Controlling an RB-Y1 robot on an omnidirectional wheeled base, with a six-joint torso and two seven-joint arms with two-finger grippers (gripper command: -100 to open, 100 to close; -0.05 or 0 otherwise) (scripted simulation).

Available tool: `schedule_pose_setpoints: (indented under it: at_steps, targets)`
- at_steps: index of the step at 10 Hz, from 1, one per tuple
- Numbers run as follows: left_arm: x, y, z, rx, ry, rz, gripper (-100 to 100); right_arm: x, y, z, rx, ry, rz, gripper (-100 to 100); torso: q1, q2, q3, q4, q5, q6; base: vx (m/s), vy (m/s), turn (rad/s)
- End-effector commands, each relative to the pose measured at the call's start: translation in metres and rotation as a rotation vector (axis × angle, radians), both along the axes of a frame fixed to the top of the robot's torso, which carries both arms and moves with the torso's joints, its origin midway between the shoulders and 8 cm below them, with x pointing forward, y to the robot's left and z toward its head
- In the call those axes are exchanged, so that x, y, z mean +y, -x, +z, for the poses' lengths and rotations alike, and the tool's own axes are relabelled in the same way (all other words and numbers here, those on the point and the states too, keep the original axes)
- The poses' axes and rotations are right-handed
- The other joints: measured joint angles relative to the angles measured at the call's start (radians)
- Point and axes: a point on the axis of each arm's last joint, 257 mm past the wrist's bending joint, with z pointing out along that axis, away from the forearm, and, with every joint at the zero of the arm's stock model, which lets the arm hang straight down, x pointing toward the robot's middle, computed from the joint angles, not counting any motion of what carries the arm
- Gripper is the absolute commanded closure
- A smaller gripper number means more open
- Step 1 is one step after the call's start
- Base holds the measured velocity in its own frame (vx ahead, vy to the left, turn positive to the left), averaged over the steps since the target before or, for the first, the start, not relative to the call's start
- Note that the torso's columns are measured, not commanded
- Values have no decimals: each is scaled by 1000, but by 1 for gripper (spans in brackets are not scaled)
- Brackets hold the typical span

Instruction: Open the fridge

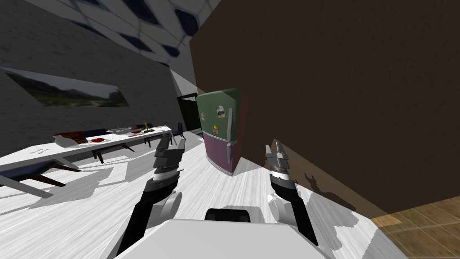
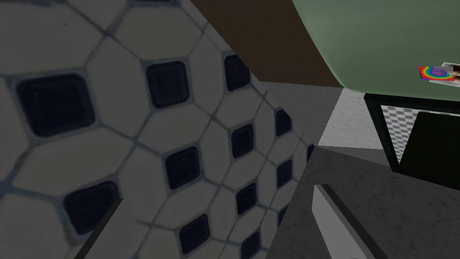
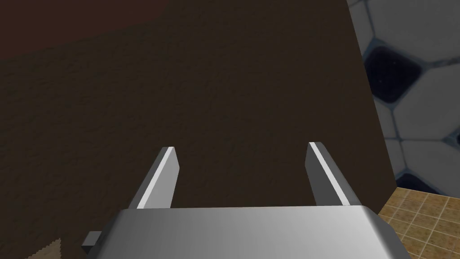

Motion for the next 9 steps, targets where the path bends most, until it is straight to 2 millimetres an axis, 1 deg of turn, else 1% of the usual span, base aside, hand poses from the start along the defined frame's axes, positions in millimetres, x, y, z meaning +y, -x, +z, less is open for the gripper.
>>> schedule_pose_setpoints:
  at_steps: [1,3,9]
  targets:
    - [0,0,0,0,0,0,0,0,0,0,0,0,0,0,0,40,-82,41,0,0,0,0,0]
    - [0,0,0,0,0,0,0,0,0,0,0,0,0,0,0,175,-351,176,0,0,0,0,0]
    - [0,0,0,0,0,0,0,0,0,0,0,0,0,0,0,618,-1234,617,0,0,0,0,0]
